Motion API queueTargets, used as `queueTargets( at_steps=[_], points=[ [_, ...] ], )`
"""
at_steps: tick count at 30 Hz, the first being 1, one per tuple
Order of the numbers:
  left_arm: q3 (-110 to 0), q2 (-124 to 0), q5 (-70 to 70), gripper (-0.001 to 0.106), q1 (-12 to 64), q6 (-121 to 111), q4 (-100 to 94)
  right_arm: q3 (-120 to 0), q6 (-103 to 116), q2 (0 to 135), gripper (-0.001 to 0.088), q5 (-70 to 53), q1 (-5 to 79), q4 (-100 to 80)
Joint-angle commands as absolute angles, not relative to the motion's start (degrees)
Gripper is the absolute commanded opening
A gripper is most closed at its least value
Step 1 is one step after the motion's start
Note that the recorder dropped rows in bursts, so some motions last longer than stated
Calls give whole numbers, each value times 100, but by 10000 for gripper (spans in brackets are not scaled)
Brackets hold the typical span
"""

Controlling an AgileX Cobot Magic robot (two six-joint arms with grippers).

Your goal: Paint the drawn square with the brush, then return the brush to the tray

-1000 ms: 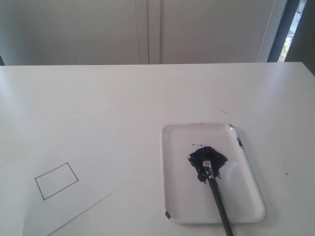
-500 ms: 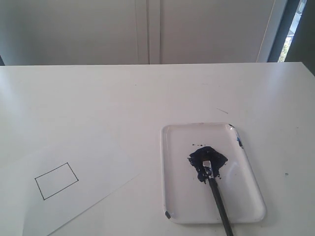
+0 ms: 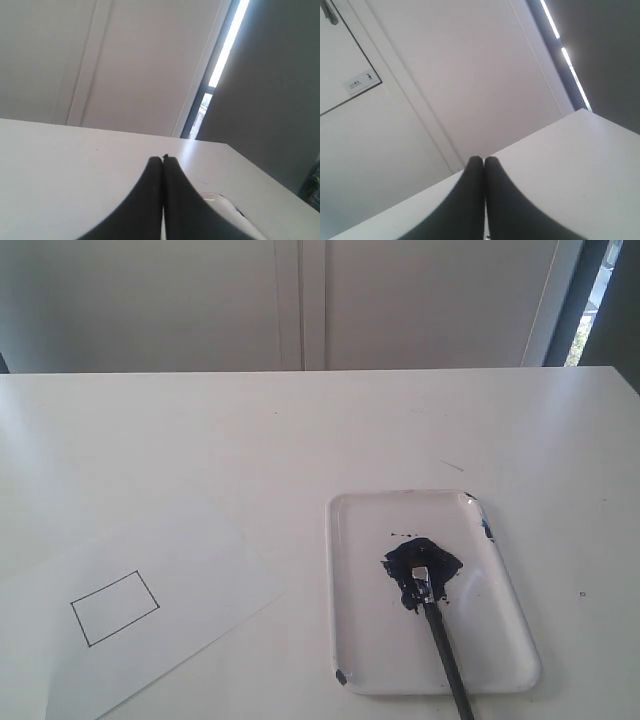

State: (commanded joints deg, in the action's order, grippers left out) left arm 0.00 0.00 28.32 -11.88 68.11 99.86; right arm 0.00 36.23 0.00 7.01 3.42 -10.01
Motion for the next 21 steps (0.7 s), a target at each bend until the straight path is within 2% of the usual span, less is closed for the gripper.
queueTargets(
  at_steps=[5, 14, 18, 21],
  points=[
    [-39, 0, 3358, 0, -1188, 7354, 9650, 0, 4104, 0, 0, 1392, 342, -1057],
    [-1487, -883, 3269, 0, -1188, 6463, 8397, -1152, 5113, 0, 0, 1258, 342, -3348],
    [-1883, -1478, 3624, 0, -1188, 6148, 7809, -1466, 6854, 418, 0, 1142, 385, -5356],
    [-2010, -1859, 3963, 0, -1188, 5918, 7357, -1606, 8710, 950, 0, 1959, 440, -7372]
  ],
)
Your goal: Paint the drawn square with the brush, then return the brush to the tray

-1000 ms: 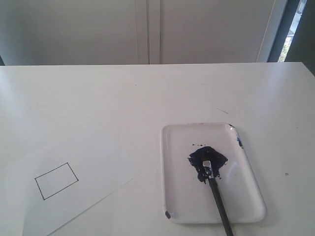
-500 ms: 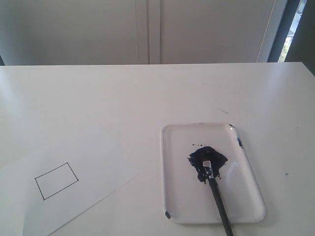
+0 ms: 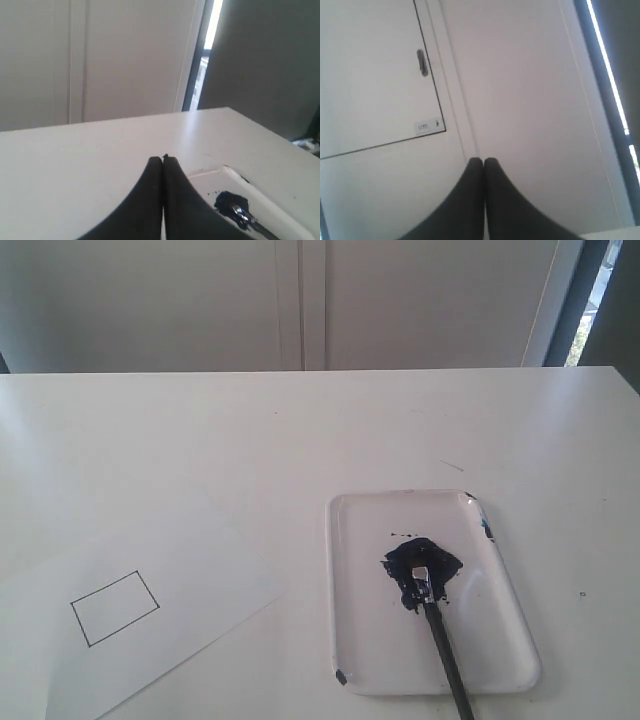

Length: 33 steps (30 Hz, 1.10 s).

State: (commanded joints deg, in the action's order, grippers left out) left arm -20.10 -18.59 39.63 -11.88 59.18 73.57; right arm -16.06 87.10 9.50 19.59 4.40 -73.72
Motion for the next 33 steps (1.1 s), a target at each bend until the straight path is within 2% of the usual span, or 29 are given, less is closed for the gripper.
queueTargets(
  at_steps=[4, 14, 23, 30, 33],
  points=[
    [-2053, -2232, 4174, 0, -1188, 5561, 6646, -1947, 11294, 1955, 0, 3335, 450, -9995],
    [-2058, -2344, 4404, 0, -1188, 5254, 6251, -2008, 11625, 3399, 0, 4325, 457, -9995],
    [-2058, -2344, 4431, 0, -1188, 5254, 6251, -2198, 11080, 3448, 0, 4053, 457, -9995],
    [-2058, -2344, 4409, 0, -1188, 5265, 6251, -2353, 10531, 3448, 0, 2476, 457, -9995],
    [-2058, -2344, 4425, 0, -1188, 5207, 6251, -2353, 10531, 3448, 0, 2399, 457, -9995]
  ],
)
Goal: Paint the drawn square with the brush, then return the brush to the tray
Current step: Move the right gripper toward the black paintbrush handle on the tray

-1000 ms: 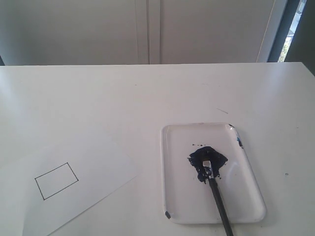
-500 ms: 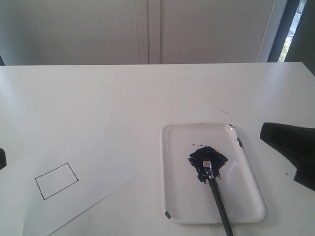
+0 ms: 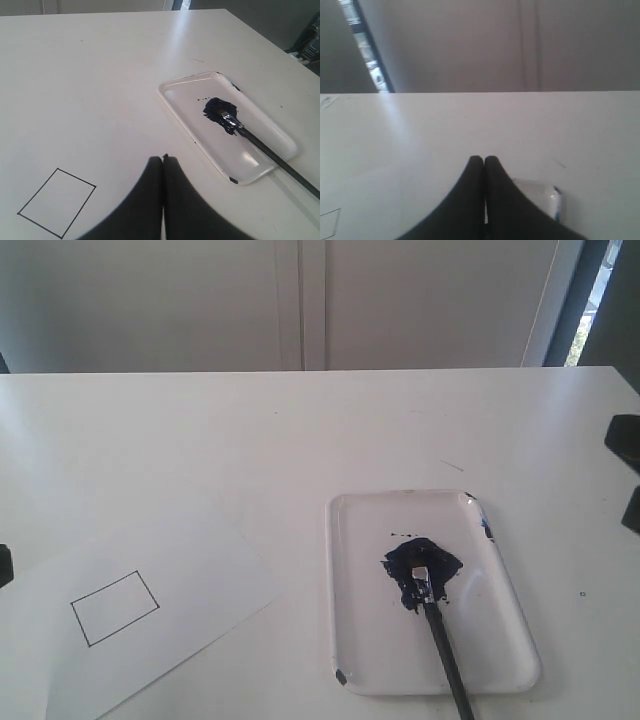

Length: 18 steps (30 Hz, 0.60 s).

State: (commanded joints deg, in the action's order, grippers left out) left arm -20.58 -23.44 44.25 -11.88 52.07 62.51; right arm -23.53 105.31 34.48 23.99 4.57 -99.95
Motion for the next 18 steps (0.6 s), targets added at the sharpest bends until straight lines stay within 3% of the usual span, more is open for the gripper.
queueTargets(
  at_steps=[18],
  points=[
    [-2058, -2344, 4709, 0, -1188, 5122, 6251, -2353, 10531, 3448, 0, 2833, 457, -9995]
  ],
)
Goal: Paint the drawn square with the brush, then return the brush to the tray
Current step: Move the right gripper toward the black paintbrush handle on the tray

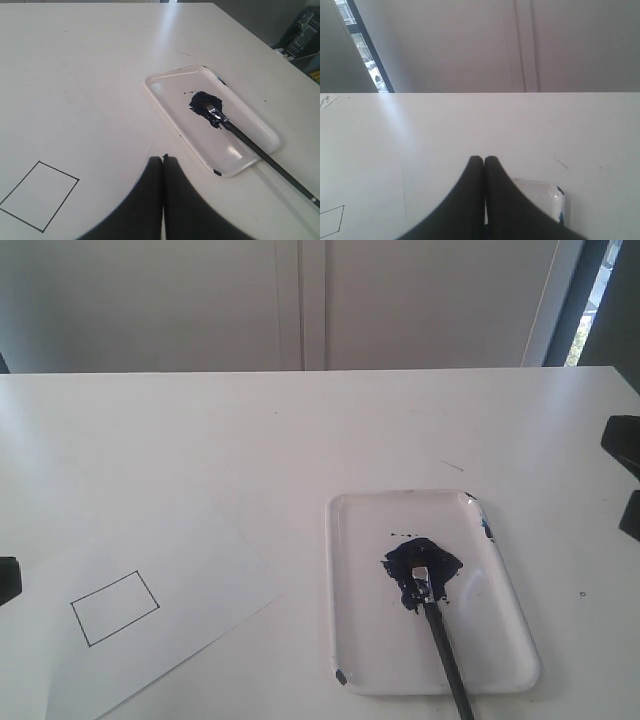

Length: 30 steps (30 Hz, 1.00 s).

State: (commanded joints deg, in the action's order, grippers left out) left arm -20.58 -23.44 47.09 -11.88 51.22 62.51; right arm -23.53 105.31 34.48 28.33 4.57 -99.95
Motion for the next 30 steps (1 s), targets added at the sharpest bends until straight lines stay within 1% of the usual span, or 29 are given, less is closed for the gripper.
queueTargets(
  at_steps=[8, 12, 17, 19, 22, 27, 30],
  points=[
    [-2058, -2344, 4698, 0, -1188, 5122, 6251, -2361, 11184, 3448, 0, 2544, 457, -9995],
    [-2058, -2344, 4698, 0, -1188, 5122, 6251, -2361, 9420, 3448, 0, 2597, 457, -8422],
    [-2058, -2344, 4698, 0, -1188, 5122, 6251, -2361, 6726, 3448, 0, 2126, 462, -6271],
    [-2058, -2344, 4698, 0, -1188, 5122, 6251, -2361, 5641, 3448, 0, 1528, 462, -5372],
    [-2058, -2344, 4698, 0, -1188, 5122, 6251, -2361, 4055, 3437, 0, 201, 550, -3800],
    [-2058, -2344, 4698, 0, -1188, 5122, 6251, -2450, 2241, 3205, 0, -1916, 971, -1438],
    [-2058, -2344, 4685, 0, -1188, 5122, 6251, -2667, 935, 3074, 0, -2839, 1230, -82]
  ],
)
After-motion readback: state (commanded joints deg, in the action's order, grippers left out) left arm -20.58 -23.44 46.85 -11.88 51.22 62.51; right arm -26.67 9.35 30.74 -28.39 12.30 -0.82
